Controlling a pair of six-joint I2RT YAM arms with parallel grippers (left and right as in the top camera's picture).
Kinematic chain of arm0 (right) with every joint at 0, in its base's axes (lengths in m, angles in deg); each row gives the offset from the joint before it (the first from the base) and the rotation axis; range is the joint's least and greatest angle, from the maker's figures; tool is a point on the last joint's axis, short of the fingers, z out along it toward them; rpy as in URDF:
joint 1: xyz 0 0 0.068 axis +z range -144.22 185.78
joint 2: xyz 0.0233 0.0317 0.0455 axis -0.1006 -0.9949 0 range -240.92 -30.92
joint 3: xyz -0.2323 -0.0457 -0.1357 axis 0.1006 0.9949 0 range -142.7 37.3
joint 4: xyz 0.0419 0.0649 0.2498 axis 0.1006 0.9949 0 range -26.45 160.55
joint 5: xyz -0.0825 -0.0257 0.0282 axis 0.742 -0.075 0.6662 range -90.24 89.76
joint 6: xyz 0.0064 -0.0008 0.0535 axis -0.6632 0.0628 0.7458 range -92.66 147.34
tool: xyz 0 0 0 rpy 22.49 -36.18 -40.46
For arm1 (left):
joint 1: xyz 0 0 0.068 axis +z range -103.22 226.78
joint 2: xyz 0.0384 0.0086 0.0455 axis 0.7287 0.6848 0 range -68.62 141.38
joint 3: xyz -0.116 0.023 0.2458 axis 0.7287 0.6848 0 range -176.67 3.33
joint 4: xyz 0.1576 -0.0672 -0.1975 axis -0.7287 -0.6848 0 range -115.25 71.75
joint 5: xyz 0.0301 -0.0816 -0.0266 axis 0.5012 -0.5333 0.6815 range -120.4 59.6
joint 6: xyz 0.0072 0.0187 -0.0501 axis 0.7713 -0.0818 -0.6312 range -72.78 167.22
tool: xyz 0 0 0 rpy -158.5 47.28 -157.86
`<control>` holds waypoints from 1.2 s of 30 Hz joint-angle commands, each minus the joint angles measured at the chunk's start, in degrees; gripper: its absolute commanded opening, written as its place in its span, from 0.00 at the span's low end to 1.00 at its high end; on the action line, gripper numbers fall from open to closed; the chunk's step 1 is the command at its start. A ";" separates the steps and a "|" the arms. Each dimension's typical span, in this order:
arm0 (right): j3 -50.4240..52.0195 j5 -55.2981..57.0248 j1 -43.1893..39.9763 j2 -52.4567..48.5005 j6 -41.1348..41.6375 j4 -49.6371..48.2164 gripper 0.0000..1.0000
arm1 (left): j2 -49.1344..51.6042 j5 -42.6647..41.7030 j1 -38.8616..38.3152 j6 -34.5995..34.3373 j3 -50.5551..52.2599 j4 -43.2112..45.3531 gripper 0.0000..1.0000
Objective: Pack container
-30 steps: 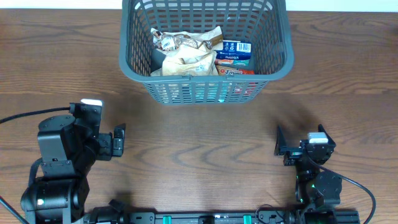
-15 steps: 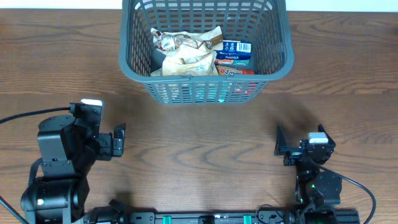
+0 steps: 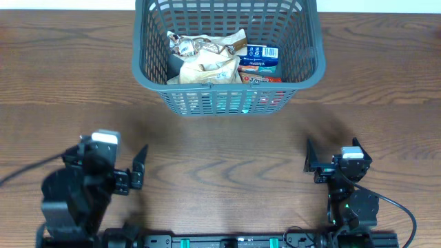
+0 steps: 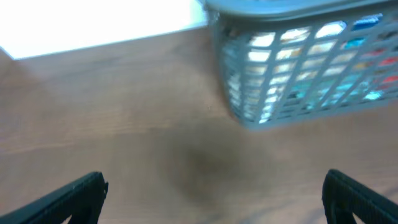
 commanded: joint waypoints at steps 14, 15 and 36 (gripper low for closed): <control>0.31 -0.42 0.66 0.42 0.94 0.07 0.99 | -22.45 -1.79 -1.29 -3.17 38.32 44.85 0.98; 0.31 -0.42 0.66 0.42 0.94 0.04 0.99 | -23.23 -1.66 -1.29 -2.99 40.24 47.36 0.98; 0.31 -0.42 0.66 0.42 0.94 0.07 0.99 | -25.73 9.97 -1.29 -6.91 46.31 39.67 0.99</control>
